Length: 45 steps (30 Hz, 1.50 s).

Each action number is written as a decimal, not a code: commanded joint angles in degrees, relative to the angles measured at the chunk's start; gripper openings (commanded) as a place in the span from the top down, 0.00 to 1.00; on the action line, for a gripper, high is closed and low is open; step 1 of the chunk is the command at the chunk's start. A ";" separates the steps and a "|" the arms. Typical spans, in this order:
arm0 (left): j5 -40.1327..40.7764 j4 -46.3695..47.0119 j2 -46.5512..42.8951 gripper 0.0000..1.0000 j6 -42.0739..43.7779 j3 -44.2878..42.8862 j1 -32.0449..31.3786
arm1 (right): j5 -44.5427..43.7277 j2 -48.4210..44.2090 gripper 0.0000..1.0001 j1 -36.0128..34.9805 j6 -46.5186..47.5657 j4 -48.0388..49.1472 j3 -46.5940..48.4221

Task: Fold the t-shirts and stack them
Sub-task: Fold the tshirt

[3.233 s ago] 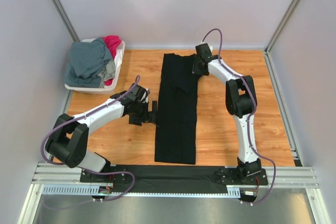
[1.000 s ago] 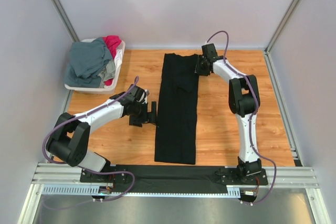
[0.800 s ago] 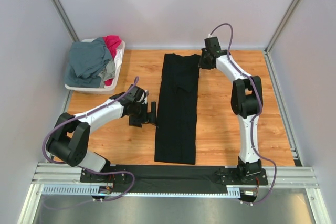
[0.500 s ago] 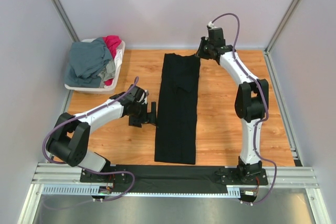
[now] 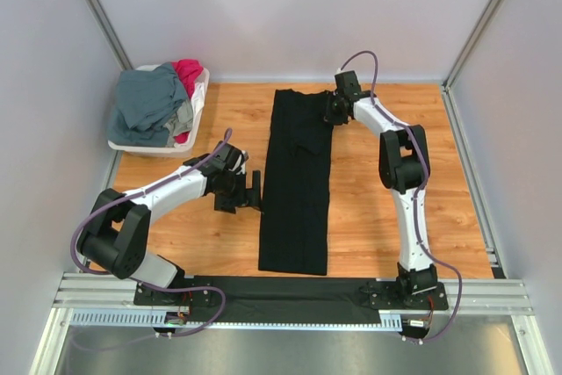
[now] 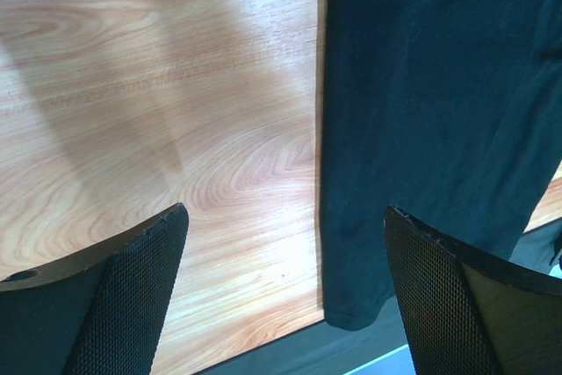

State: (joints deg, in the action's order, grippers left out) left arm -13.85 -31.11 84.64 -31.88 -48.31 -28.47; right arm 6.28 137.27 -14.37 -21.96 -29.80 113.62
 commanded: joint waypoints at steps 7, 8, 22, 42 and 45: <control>-1.18 -1.41 -1.84 0.02 0.59 -2.05 0.17 | -4.44 -0.50 0.84 0.04 4.11 -7.28 13.63; -2.14 -1.15 -2.72 0.02 0.33 -1.79 0.17 | -4.26 -3.56 0.74 -0.04 4.11 -7.64 13.64; -4.35 10.45 -11.42 0.05 -11.18 9.62 -2.64 | 5.93 -47.07 0.00 -0.65 -7.48 -2.12 -40.10; 12.08 6.77 -30.94 0.21 -37.99 26.16 -24.78 | 5.93 -83.23 0.28 -23.15 -30.69 7.83 -94.72; 12.88 6.59 -29.10 0.27 -39.40 26.52 -26.64 | 7.16 -81.29 0.36 -25.79 -31.56 8.62 -96.04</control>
State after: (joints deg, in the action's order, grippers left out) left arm -3.73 -23.99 54.70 -66.83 -22.02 -53.89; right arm 13.67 54.65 -38.06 -50.68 -22.98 19.55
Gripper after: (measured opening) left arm 0.746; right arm 0.654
